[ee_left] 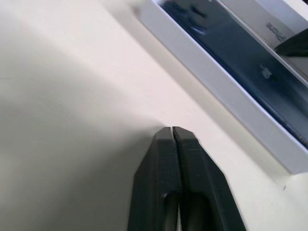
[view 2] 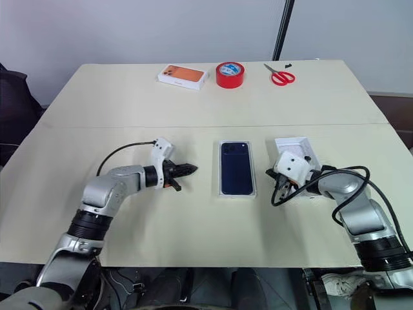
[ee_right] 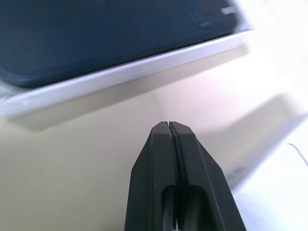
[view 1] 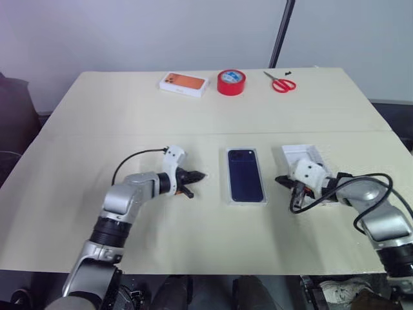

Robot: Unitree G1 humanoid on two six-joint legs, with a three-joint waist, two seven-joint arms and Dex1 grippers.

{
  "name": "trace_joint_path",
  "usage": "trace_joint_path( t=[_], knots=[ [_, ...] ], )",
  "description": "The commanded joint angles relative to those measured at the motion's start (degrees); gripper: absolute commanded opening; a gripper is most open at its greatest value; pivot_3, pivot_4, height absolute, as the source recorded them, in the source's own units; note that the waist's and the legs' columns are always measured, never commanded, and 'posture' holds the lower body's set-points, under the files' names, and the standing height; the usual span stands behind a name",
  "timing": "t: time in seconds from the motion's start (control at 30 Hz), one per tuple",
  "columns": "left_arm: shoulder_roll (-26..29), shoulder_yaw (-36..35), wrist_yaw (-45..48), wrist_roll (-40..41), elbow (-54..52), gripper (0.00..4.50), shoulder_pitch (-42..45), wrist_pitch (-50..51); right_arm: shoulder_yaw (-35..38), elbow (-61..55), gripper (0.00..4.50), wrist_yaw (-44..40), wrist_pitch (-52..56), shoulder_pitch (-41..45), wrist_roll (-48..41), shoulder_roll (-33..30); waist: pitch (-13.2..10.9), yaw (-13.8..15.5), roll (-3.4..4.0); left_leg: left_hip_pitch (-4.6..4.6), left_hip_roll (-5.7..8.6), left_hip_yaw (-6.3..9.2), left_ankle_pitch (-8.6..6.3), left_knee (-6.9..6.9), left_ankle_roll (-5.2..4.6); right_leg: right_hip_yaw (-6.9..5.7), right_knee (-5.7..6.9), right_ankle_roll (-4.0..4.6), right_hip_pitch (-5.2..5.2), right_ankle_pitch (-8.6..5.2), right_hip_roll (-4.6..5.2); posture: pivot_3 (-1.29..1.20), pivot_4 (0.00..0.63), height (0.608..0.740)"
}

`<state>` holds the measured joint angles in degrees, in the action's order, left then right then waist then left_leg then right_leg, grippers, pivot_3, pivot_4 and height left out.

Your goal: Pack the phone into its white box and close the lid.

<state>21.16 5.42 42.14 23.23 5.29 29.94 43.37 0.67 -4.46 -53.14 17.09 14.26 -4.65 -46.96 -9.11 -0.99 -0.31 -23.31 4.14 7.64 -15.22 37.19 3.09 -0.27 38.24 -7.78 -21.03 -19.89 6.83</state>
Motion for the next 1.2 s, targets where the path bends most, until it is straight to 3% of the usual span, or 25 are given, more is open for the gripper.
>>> trace_joint_path(
  t=[0.03,0.2,0.23,0.37,0.63,0.87,1.07,1.13,1.2],
  knots=[
    [4.17,-1.77,5.38,-0.35,-2.31,1.88,-0.01,-6.84,4.68,-3.57,1.38,2.18,6.45,1.87,-5.39,1.84,0.00,-0.03,-0.01,0.00,-0.01,0.00,0.00,0.00,0.00,0.00,0.00,0.00,0.00,0.00,0.00,0.00,0.150,0.740],
    [9.69,-3.42,12.65,0.42,-0.95,4.46,-0.37,-13.36,6.37,-5.66,4.08,7.68,12.87,1.43,-4.92,2.08,0.00,0.15,0.00,-0.01,-0.02,0.02,0.00,-0.01,0.00,0.01,-0.02,0.00,0.00,0.00,0.01,0.00,0.150,0.740],
    [10.37,-3.72,13.72,-0.10,-0.99,4.50,-0.78,-16.18,6.51,-6.17,4.46,9.78,14.26,1.28,-4.00,2.28,0.00,0.15,0.00,-0.01,-0.02,0.02,0.00,-0.02,0.00,0.01,-0.02,0.00,-0.01,0.00,0.02,0.00,0.150,0.740],
    [12.66,-3.98,17.63,-1.23,-1.24,4.50,-2.71,-24.00,6.47,-9.42,4.46,13.52,18.57,-0.03,-3.16,2.12,0.00,0.16,0.01,-0.01,-0.03,0.02,0.00,-0.05,0.00,0.01,-0.03,0.00,-0.02,0.00,0.03,0.00,0.150,0.740],
    [13.14,-7.61,28.07,3.56,0.74,4.50,-5.12,-32.07,11.01,-23.29,4.46,25.79,45.44,-1.95,-5.82,10.24,0.00,0.11,0.02,-0.03,-0.06,0.01,-0.01,-0.06,-0.01,0.04,0.00,0.01,-0.05,0.00,0.04,0.00,0.150,0.740],
    [13.44,-6.48,33.14,2.63,1.93,4.50,-5.86,-34.71,10.05,-27.45,4.46,26.36,64.13,2.06,-9.62,9.21,0.00,-0.10,0.05,-0.02,-0.05,0.01,-0.01,-0.07,-0.03,0.04,0.04,0.01,-0.06,0.00,0.01,0.00,0.150,0.740],
    [11.45,-5.76,32.53,2.48,0.75,4.50,-6.53,-35.32,8.82,-24.56,4.46,25.95,69.72,5.86,-11.56,7.46,0.00,-0.10,0.05,-0.02,-0.04,0.01,-0.02,-0.07,-0.05,0.04,0.04,0.00,-0.07,0.00,0.01,0.00,0.150,0.740],
    [10.62,-5.65,31.30,2.63,-0.68,4.50,-7.50,-34.87,8.89,-23.57,3.95,25.82,70.21,5.92,-12.16,7.10,0.00,-0.11,0.05,-0.02,-0.04,0.01,-0.03,-0.07,-0.06,0.04,0.04,0.00,-0.06,0.00,0.02,0.00,0.150,0.740],
    [9.99,-5.50,30.20,2.62,-2.34,4.50,-9.00,-34.64,8.49,-22.78,3.06,26.04,70.20,5.93,-12.33,6.57,0.00,-0.19,0.05,-0.02,-0.05,0.00,-0.03,-0.07,-0.07,0.04,0.04,0.00,-0.06,0.00,0.02,0.00,0.150,0.740]
  ],
)
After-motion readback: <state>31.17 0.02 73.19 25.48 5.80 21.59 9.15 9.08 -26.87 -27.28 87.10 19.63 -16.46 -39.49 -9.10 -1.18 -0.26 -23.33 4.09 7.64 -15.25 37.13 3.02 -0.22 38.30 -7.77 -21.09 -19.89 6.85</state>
